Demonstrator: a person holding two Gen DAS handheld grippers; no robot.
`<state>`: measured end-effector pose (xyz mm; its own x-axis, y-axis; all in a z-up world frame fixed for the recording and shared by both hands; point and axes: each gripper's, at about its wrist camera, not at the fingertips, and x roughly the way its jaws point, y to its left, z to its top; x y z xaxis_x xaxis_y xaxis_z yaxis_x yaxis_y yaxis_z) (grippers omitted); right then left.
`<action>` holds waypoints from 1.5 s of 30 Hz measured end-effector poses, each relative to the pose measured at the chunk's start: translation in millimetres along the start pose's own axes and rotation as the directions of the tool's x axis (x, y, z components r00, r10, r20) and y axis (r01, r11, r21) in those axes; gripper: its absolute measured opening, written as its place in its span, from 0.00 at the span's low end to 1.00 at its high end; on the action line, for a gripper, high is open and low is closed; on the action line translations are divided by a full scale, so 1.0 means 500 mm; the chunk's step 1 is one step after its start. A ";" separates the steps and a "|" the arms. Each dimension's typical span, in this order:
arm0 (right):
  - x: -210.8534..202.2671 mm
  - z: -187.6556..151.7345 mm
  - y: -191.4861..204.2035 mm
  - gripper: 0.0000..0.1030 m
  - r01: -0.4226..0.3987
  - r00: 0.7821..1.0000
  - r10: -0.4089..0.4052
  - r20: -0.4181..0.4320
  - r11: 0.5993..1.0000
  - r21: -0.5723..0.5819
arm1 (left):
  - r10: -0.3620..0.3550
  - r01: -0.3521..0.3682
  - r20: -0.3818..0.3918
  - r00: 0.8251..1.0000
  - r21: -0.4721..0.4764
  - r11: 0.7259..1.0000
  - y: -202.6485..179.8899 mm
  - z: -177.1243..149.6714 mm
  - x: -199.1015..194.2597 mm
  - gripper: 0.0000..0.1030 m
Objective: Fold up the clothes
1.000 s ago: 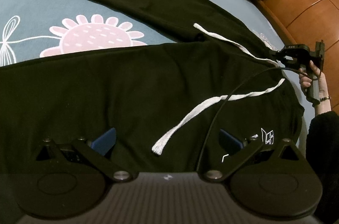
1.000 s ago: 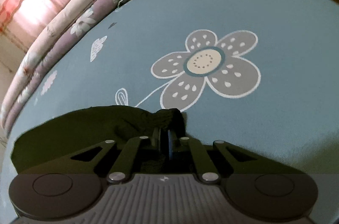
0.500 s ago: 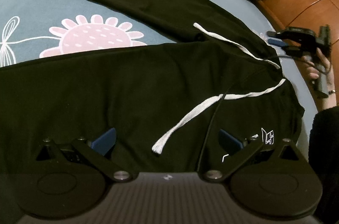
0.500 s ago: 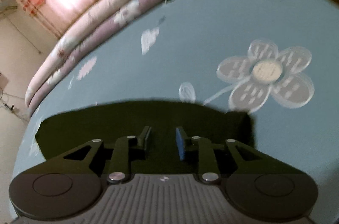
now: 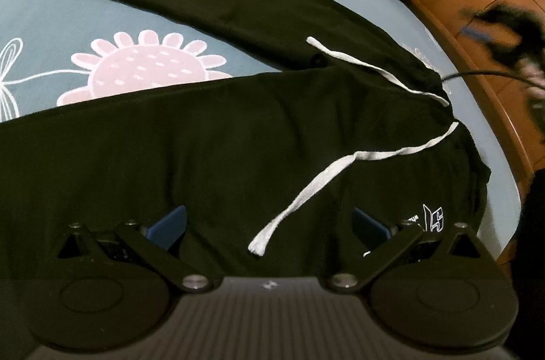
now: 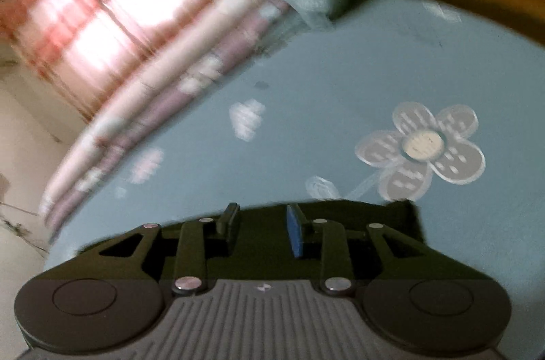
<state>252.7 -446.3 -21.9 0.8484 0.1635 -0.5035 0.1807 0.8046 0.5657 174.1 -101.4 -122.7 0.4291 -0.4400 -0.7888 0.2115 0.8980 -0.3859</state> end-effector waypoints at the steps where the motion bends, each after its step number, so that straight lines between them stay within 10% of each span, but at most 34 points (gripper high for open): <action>1: -0.036 -0.002 0.024 0.38 -0.022 1.000 0.022 0.020 1.000 -0.018 | -0.006 0.006 0.002 1.000 -0.005 1.000 0.002 -0.001 -0.001 0.99; 4: -0.164 -0.028 0.085 0.67 -0.107 0.982 0.119 0.145 0.990 -0.088 | -0.031 0.031 0.011 0.999 -0.016 0.999 0.012 -0.004 -0.005 0.99; 8: -0.260 -0.111 0.099 0.69 -0.198 0.945 0.218 0.243 0.975 -0.103 | -0.064 0.065 0.008 0.998 -0.050 0.997 0.027 -0.003 -0.012 0.99; 15: -0.110 -0.204 -0.023 0.69 -0.132 0.990 0.137 -0.045 0.986 0.097 | -0.107 0.109 0.021 0.994 -0.074 0.991 0.022 0.017 -0.073 0.99; 24: 0.027 -0.229 -0.093 0.81 0.024 0.955 0.054 -0.293 0.966 0.256 | -0.178 0.173 -0.030 0.984 -0.114 0.978 0.003 0.043 -0.013 0.99; 38: -0.194 -0.158 -0.093 0.84 -0.096 0.994 0.104 -0.019 0.964 0.249 | -0.108 0.101 -0.052 0.993 -0.129 0.987 0.011 -0.008 -0.044 0.99; 45: -0.438 -0.161 -0.004 0.97 -0.171 0.959 0.166 0.231 0.985 0.001 | -0.089 0.078 -0.089 0.992 -0.111 0.991 -0.002 -0.049 -0.060 0.99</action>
<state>26.4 -437.7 34.9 0.9582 0.1582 -0.2384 0.0341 0.7641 0.6443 139.4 -89.2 -110.5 0.3284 -0.5159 -0.7912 0.1455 0.8553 -0.4973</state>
